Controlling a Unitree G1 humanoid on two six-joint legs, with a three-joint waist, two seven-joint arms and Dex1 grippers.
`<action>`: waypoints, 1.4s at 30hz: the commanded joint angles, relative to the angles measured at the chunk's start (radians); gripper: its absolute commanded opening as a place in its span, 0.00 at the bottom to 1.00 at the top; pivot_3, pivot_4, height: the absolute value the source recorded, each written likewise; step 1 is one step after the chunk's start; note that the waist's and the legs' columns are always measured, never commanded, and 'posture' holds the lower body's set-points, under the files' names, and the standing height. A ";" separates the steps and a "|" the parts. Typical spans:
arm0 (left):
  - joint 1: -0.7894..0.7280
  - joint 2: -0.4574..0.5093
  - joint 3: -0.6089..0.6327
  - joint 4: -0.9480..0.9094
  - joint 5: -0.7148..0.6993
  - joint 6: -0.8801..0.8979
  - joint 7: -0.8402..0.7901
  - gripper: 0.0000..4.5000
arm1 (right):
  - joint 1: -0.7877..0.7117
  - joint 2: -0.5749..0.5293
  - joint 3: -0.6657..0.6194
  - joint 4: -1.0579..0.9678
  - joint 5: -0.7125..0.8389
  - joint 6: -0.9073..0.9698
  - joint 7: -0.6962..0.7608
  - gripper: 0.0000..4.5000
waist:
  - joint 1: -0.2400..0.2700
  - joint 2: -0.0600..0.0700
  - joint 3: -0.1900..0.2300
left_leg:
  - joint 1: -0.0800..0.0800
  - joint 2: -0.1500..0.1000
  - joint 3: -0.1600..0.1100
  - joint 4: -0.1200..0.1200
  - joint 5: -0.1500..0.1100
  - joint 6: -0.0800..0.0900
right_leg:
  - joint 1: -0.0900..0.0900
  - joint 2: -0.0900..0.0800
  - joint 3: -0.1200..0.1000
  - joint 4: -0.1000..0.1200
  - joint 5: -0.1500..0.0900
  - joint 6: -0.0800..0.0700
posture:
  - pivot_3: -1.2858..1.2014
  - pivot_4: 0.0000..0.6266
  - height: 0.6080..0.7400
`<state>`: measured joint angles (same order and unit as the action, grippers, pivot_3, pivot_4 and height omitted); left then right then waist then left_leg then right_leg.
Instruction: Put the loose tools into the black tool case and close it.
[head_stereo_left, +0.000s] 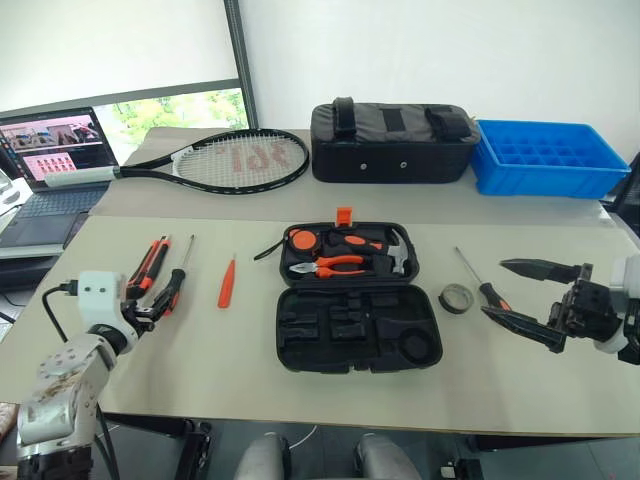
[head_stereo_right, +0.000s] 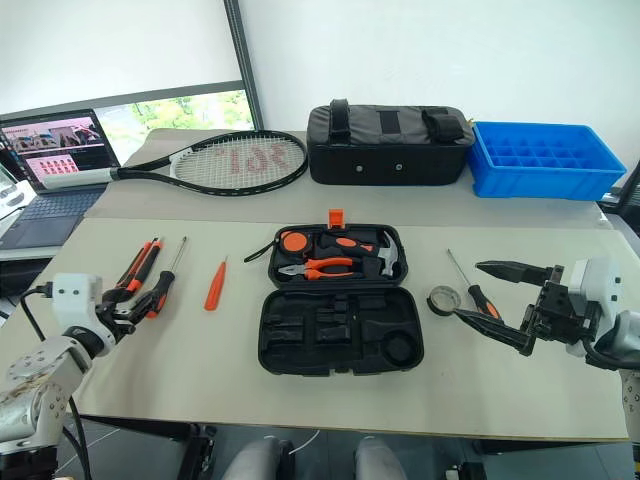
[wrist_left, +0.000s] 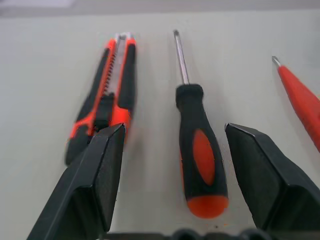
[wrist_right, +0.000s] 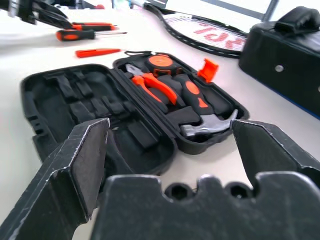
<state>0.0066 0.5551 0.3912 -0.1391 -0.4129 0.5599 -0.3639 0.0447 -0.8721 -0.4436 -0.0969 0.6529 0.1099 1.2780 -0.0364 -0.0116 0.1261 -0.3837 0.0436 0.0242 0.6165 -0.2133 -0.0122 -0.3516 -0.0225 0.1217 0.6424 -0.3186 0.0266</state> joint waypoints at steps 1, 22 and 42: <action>-0.035 0.010 -0.020 0.013 0.011 0.039 0.003 0.75 | -0.007 -0.016 -0.040 0.000 0.042 0.000 0.058 1.00 | 0.000 0.000 0.000 | 0.000 0.000 0.000 0.000 0.000 0.000 | 0.000 0.000 0.000 0.000 0.000 0.000 | 0.52 0.24 0.75; -0.109 -0.001 -0.024 0.084 0.021 0.133 0.012 0.21 | -0.037 -0.040 -0.100 0.067 0.109 0.038 0.256 1.00 | -0.003 -0.001 0.000 | 0.000 -0.001 0.000 0.000 0.000 0.000 | 0.000 0.000 0.000 0.001 0.000 0.000 | 0.52 0.24 0.75; -0.413 0.190 -0.540 0.068 0.162 -0.422 -0.795 0.21 | -0.076 -0.050 -0.060 0.154 0.063 -0.005 0.310 1.00 | 0.019 0.002 0.000 | 0.000 -0.002 0.002 0.001 0.001 -0.001 | 0.000 0.001 0.000 -0.001 0.000 0.000 | 0.52 0.24 0.75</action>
<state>-0.3499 0.7412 -0.1000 -0.1068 -0.3002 0.2090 -1.0879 -0.0292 -0.9075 -0.4789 0.0678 0.7133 0.1328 1.5525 -0.0179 -0.0099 0.1262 -0.3839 0.0419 0.0259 0.6174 -0.2125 -0.0131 -0.3514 -0.0218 0.1213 0.6416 -0.3183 0.0263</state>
